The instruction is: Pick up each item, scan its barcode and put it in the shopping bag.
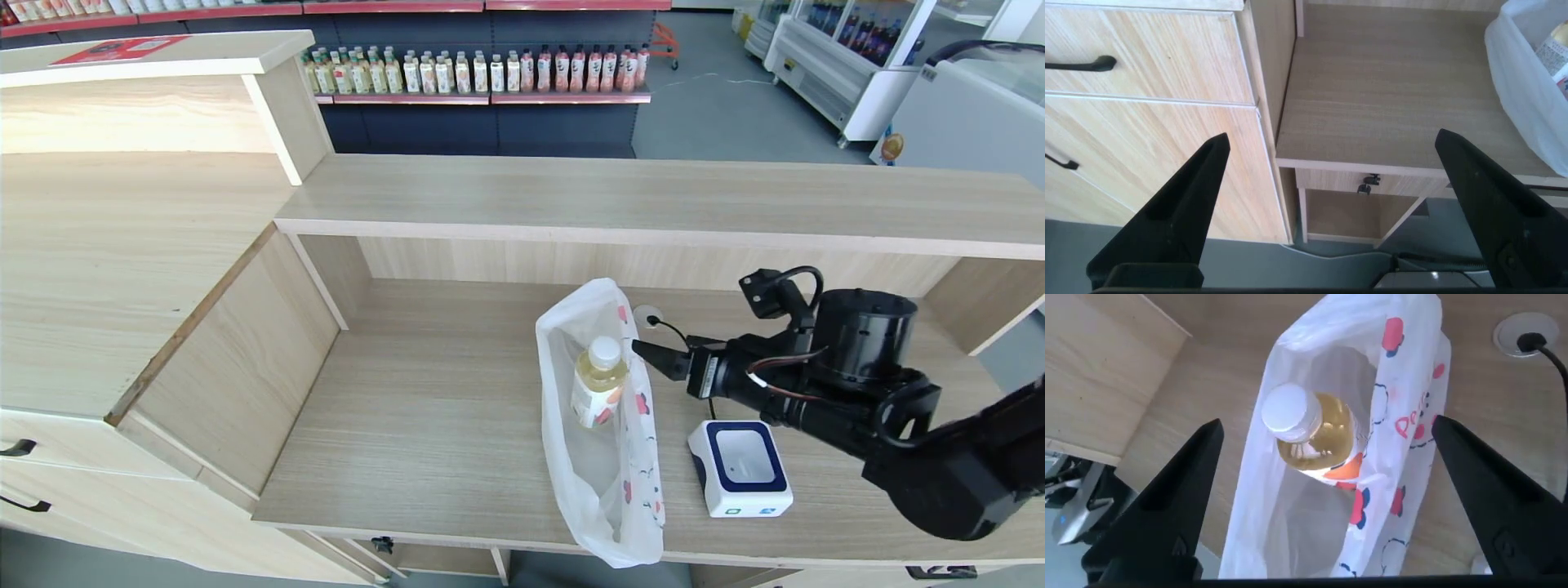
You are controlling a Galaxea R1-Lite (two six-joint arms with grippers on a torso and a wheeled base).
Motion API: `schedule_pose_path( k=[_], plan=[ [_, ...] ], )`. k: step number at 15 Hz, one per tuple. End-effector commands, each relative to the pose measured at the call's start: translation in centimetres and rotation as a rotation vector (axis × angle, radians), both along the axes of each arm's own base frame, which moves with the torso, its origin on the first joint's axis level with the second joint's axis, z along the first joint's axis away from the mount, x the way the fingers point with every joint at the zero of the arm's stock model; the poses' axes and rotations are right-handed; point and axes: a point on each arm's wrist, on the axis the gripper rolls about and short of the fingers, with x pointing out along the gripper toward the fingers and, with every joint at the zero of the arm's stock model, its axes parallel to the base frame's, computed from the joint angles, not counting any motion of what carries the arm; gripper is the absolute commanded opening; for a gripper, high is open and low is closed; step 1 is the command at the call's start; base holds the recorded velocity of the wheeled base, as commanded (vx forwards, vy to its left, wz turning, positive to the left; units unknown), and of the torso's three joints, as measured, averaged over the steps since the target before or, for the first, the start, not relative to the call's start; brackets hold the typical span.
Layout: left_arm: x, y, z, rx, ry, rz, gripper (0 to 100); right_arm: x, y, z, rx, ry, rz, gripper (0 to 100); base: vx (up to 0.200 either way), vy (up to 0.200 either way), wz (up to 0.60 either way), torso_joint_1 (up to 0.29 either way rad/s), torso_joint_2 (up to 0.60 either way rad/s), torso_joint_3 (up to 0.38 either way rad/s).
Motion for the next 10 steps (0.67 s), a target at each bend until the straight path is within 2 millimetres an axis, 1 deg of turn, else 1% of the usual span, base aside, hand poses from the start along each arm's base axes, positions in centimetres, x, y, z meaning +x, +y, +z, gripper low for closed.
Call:
schedule_pose_path(
  k=[1, 3, 4, 5, 8, 10],
  plan=[
    [0.0, 0.0, 0.0, 0.0, 0.0, 0.0, 100, -6.9, -4.3, 4.3, -0.014, -0.033, -0.126, 100, 0.0, 0.0, 0.0, 0.0, 0.0, 0.0],
    [0.0, 0.0, 0.0, 0.0, 0.0, 0.0, 100, -10.6, -7.0, 5.1, -0.11, -0.047, -0.238, 100, 0.0, 0.0, 0.0, 0.0, 0.0, 0.0],
    [0.0, 0.0, 0.0, 0.0, 0.0, 0.0, 100, -11.6, -7.5, 5.3, -0.122, -0.044, -0.273, 100, 0.0, 0.0, 0.0, 0.0, 0.0, 0.0],
    [0.0, 0.0, 0.0, 0.0, 0.0, 0.0, 100, -13.6, -8.2, 5.6, -0.131, -0.04, -0.318, 100, 0.0, 0.0, 0.0, 0.0, 0.0, 0.0],
    [0.0, 0.0, 0.0, 0.0, 0.0, 0.0, 100, -16.9, -9.0, 5.8, -0.147, -0.004, -0.33, 100, 0.0, 0.0, 0.0, 0.0, 0.0, 0.0],
    [0.0, 0.0, 0.0, 0.0, 0.0, 0.0, 100, -17.9, -9.3, 5.9, -0.15, -0.003, -0.332, 100, 0.0, 0.0, 0.0, 0.0, 0.0, 0.0]
  ],
)
